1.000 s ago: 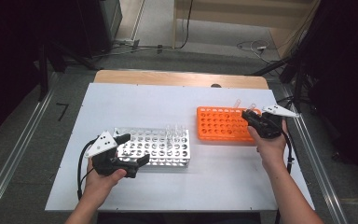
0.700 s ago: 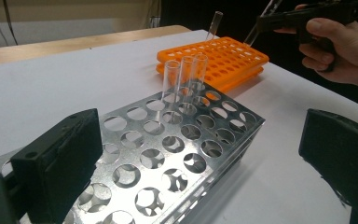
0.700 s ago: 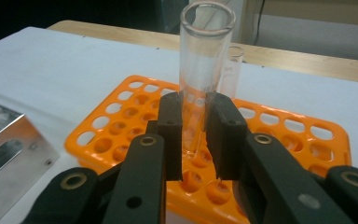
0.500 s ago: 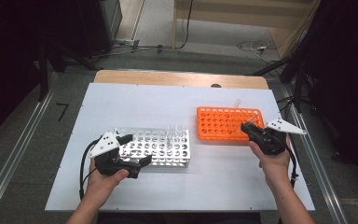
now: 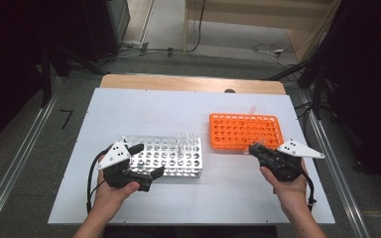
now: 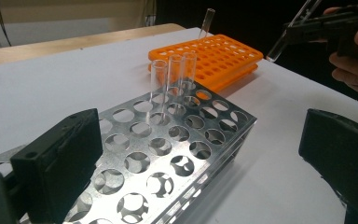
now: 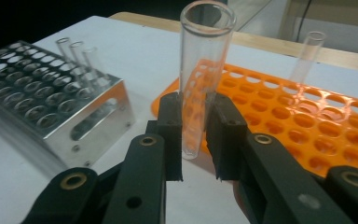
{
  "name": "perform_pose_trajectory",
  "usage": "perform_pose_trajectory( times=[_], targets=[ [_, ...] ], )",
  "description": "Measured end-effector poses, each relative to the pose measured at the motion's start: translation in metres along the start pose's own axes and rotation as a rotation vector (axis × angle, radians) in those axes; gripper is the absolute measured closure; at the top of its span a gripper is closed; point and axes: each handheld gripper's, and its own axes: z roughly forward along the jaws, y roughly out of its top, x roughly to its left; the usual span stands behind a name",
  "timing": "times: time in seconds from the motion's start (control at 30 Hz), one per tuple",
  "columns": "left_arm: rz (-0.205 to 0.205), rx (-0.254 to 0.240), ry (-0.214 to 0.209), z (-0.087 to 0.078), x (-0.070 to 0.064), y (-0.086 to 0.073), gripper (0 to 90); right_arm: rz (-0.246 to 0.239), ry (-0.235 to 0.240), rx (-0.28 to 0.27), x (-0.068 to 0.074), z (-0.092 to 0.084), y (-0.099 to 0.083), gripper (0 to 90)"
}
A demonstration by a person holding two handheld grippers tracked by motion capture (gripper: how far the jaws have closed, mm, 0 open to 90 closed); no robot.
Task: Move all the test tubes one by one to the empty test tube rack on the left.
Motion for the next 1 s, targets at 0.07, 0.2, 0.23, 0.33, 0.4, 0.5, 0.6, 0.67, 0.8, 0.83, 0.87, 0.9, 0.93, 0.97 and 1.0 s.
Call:
perform_pose_trajectory(
  times=[0.07,0.2,0.23,0.33,0.4,0.5,0.6,0.67,0.8,0.83,0.87,0.9,0.93,0.97,1.0],
  targets=[
    [0.004,0.003,-0.003,0.0,-0.001,0.0,0.0,-0.007,0.018,0.003,0.007,-0.001,0.0,74.3],
    [0.015,0.009,-0.015,0.002,-0.004,0.0,0.0,-0.025,0.047,0.008,0.019,-0.002,-0.001,74.2],
    [0.013,0.01,-0.016,0.002,-0.005,0.0,0.0,-0.028,0.057,0.012,0.022,-0.001,-0.002,74.2],
    [0.013,0.007,-0.027,0.004,-0.007,0.002,0.0,-0.039,0.083,0.02,0.031,-0.001,-0.003,74.2],
    [0.018,0.01,-0.034,0.005,-0.009,0.002,0.0,-0.05,0.097,0.027,0.037,0.001,-0.004,74.2],
    [0.025,0.017,-0.045,0.006,-0.012,0.003,0.0,-0.063,0.123,0.034,0.044,0.003,-0.004,74.2],
    [0.032,0.02,-0.056,0.008,-0.016,0.003,0.1,-0.077,0.151,0.043,0.052,0.004,-0.005,74.2],
    [0.035,0.021,-0.063,0.009,-0.019,0.004,0.3,-0.083,0.166,0.046,0.055,0.006,-0.005,74.2],
    [0.028,0.022,-0.08,0.012,-0.023,0.005,1.4,-0.099,0.202,0.057,0.064,0.009,-0.007,74.2],
    [0.029,0.022,-0.087,0.013,-0.025,0.006,1.4,-0.104,0.207,0.06,0.067,0.009,-0.008,74.3],
    [0.029,0.022,-0.091,0.013,-0.026,0.006,1.5,-0.106,0.216,0.063,0.069,0.01,-0.008,74.2],
    [0.035,0.025,-0.095,0.014,-0.028,0.006,1.5,-0.108,0.227,0.067,0.071,0.01,-0.008,74.2],
    [0.033,0.023,-0.101,0.015,-0.03,0.006,1.6,-0.112,0.232,0.069,0.074,0.011,-0.008,74.2],
    [0.032,0.025,-0.109,0.016,-0.031,0.007,1.6,-0.118,0.239,0.073,0.076,0.012,-0.008,74.2],
    [0.037,0.023,-0.112,0.017,-0.033,0.007,1.9,-0.122,0.246,0.076,0.078,0.013,-0.009,74.2]
  ],
)
